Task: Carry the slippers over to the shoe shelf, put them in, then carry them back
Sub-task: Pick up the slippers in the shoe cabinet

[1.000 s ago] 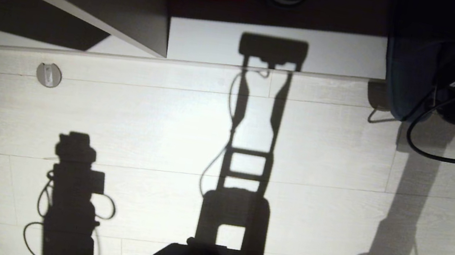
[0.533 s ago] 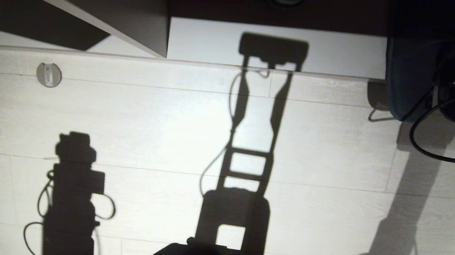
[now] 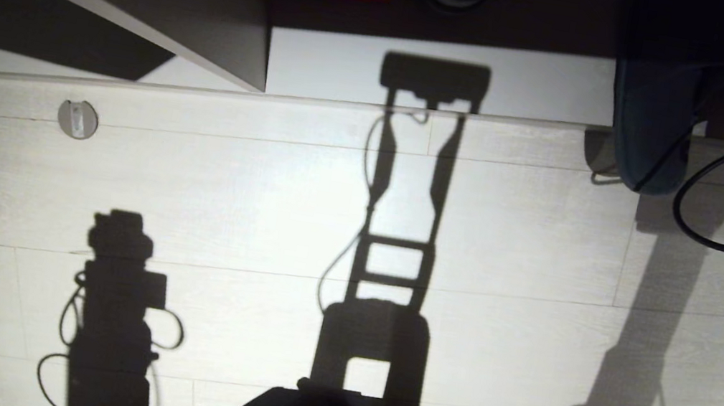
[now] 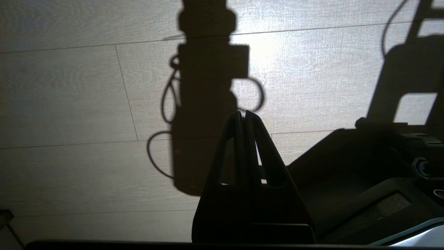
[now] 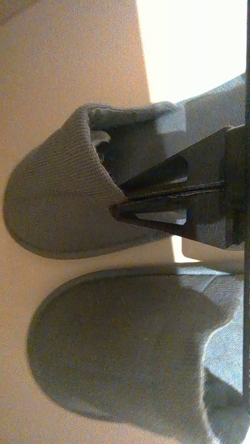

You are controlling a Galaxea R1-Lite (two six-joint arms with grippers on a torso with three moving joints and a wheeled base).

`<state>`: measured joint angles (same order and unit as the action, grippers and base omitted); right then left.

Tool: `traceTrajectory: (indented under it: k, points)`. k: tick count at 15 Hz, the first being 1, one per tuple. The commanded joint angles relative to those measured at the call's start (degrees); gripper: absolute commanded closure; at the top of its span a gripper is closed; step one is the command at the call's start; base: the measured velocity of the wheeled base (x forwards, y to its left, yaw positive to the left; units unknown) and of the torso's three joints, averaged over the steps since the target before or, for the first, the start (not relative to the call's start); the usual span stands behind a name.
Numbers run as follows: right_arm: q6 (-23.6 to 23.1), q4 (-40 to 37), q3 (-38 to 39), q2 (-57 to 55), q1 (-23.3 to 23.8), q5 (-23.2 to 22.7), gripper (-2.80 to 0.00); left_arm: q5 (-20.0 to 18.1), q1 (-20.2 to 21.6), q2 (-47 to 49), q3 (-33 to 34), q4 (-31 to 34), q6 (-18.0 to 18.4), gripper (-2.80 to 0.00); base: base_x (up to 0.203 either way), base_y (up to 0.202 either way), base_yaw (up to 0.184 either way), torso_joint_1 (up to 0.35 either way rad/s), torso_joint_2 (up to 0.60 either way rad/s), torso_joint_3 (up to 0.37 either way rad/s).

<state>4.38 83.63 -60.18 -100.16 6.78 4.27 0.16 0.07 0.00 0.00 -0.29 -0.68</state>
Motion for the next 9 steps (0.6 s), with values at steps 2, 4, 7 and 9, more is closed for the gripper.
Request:
traceTrajectory:
  k: [2,4,7,9]
  points:
    - [0.02,-1.20,1.30,2.61,-0.01,-0.94,0.00,0.02,0.01,0.00,0.00,-0.06,-0.02,0.00,0.000,0.000,0.000,0.000,0.00,0.000]
    - [-0.07,-1.80,1.99,2.69,-0.01,-1.55,0.00,0.02,0.01,0.00,0.00,-0.06,-0.02,0.00,0.000,0.000,0.000,0.000,0.00,0.000]
    - [-0.16,-1.63,2.26,2.34,-0.01,-1.55,-2.80,0.02,0.01,0.00,0.00,-0.06,-0.02,0.00,0.000,0.000,0.000,0.000,0.00,0.000]
    - [-0.07,-1.54,2.26,2.34,-0.01,-1.55,-2.80,-0.07,0.01,0.00,0.00,-0.06,-0.02,0.00,0.000,0.000,0.000,0.000,0.00,0.000]
